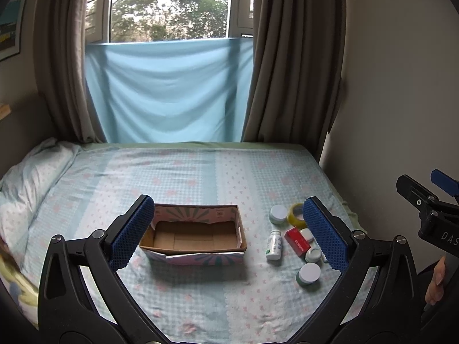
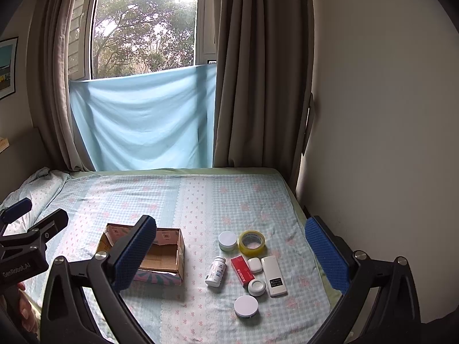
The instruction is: Organize rigid objects
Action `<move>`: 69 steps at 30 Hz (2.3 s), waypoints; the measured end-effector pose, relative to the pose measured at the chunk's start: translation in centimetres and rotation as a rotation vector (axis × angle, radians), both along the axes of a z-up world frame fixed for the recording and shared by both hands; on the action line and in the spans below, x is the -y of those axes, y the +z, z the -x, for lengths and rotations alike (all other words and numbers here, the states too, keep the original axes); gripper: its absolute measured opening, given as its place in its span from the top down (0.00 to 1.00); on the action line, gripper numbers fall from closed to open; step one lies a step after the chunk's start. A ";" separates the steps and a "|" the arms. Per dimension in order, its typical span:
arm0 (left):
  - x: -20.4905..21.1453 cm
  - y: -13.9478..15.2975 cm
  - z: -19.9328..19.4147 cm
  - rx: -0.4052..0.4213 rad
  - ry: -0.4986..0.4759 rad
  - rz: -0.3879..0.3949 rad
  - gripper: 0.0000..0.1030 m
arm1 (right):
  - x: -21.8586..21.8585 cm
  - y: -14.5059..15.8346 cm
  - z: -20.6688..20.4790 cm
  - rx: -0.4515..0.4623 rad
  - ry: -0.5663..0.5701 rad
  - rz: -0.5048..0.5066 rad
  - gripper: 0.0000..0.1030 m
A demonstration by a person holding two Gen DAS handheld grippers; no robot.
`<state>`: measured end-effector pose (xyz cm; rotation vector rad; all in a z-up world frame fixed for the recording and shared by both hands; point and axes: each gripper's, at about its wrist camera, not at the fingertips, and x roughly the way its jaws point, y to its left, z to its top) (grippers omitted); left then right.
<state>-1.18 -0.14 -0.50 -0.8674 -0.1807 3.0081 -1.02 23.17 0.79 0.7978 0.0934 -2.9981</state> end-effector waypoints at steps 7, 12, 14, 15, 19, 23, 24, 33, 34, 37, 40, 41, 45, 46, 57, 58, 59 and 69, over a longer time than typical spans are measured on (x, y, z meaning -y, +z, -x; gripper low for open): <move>0.5 -0.7 2.7 0.064 -0.012 0.007 0.00 | -0.4 -0.7 1.2 0.036 -0.028 0.011 0.00; -0.5 -3.0 5.6 0.143 -0.082 -0.011 0.00 | -1.5 -2.0 3.0 0.110 -0.056 0.019 0.00; -1.2 -4.6 6.9 0.184 -0.117 -0.016 0.00 | -2.1 -2.9 3.9 0.136 -0.079 0.003 0.00; -1.6 -5.6 7.5 0.204 -0.133 -0.021 0.00 | -2.5 -3.5 4.4 0.152 -0.086 -0.004 0.00; -4.1 -9.9 10.4 0.298 -0.174 -0.031 0.00 | -4.4 -6.8 6.9 0.227 -0.105 -0.022 0.00; -7.4 -13.9 13.6 0.384 -0.197 -0.026 0.00 | -7.1 -11.0 9.9 0.320 -0.111 -0.052 0.00; -8.3 -14.9 14.3 0.402 -0.199 -0.020 0.00 | -7.7 -11.9 10.6 0.342 -0.112 -0.053 0.00; -16.1 -25.1 22.6 0.580 -0.230 0.018 0.00 | -14.8 -24.7 20.5 0.618 -0.142 -0.074 0.00; -16.8 -26.4 23.5 0.600 -0.236 0.028 0.00 | -15.3 -26.4 21.5 0.658 -0.140 -0.077 0.00; -18.4 -30.1 25.7 0.658 -0.245 0.070 0.00 | -16.2 -31.2 24.0 0.762 -0.127 -0.094 0.00; -19.1 -33.5 27.5 0.721 -0.250 0.110 0.00 | -16.5 -34.9 25.6 0.823 -0.102 -0.115 0.02; -19.3 -34.4 27.9 0.740 -0.251 0.120 0.00 | -16.5 -36.2 26.1 0.845 -0.091 -0.117 0.04; -19.6 -37.8 29.4 0.814 -0.254 0.143 0.01 | -16.2 -40.6 27.8 0.946 -0.065 -0.142 0.13; -19.7 -38.6 29.6 0.827 -0.258 0.148 0.02 | -16.1 -41.4 28.0 0.968 -0.057 -0.144 0.15; -20.7 -44.4 30.7 0.942 -0.318 0.184 0.20 | -15.0 -44.7 28.7 1.065 0.008 -0.195 0.24; -20.8 -44.7 30.7 0.948 -0.320 0.184 0.24 | -15.0 -44.7 28.8 1.072 0.010 -0.202 0.29; -20.8 -44.9 30.7 0.955 -0.324 0.185 0.26 | -15.0 -44.8 28.9 1.080 0.013 -0.199 0.30; -20.6 -45.3 30.3 0.953 -0.356 0.155 0.55 | -15.0 -43.7 27.9 1.087 0.050 -0.162 0.48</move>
